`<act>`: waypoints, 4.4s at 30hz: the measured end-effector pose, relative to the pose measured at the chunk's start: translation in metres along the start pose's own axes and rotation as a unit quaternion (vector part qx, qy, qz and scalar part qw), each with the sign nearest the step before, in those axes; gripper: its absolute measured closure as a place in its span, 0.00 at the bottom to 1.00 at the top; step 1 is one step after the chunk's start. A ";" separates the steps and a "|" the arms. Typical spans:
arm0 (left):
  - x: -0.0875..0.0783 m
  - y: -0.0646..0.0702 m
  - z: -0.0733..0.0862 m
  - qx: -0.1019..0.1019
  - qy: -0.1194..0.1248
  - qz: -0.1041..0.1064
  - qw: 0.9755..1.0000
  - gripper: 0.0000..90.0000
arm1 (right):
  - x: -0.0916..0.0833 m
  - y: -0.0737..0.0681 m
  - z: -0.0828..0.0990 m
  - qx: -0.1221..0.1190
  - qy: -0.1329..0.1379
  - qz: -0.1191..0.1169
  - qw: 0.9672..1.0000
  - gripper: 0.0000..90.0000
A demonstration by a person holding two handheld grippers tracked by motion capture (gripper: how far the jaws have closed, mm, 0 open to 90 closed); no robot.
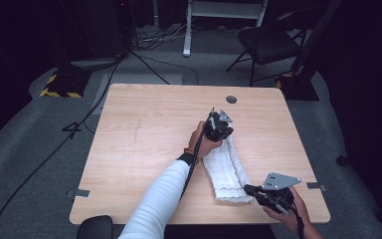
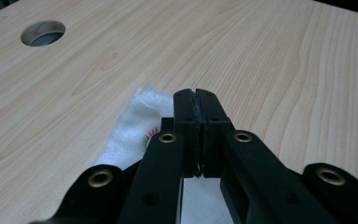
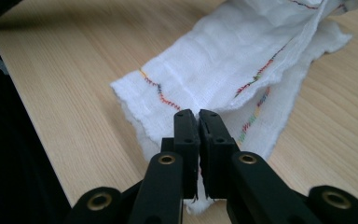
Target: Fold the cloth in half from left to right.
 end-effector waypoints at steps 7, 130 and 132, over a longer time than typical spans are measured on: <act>-0.011 0.006 0.002 -0.004 0.005 0.005 1.000 0.71 | -0.001 0.006 0.008 0.006 -0.011 0.012 1.000 0.87; -0.031 -0.055 0.066 -0.055 -0.065 0.006 0.996 0.85 | 0.159 0.159 -0.048 0.073 -0.049 0.039 0.995 0.93; -0.031 -0.058 0.064 -0.051 -0.065 -0.003 0.997 0.86 | 0.159 0.161 -0.050 0.067 -0.048 0.049 0.995 0.93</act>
Point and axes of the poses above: each handheld gripper's, and its own axes: x roughly forward along the jaws, z roughly out of its underside, y roughly to its right, the point moved 8 cm from there along x, roughly forward along the jaws, and after that the axes turned 7 degrees about y, right-handed, at the moved point
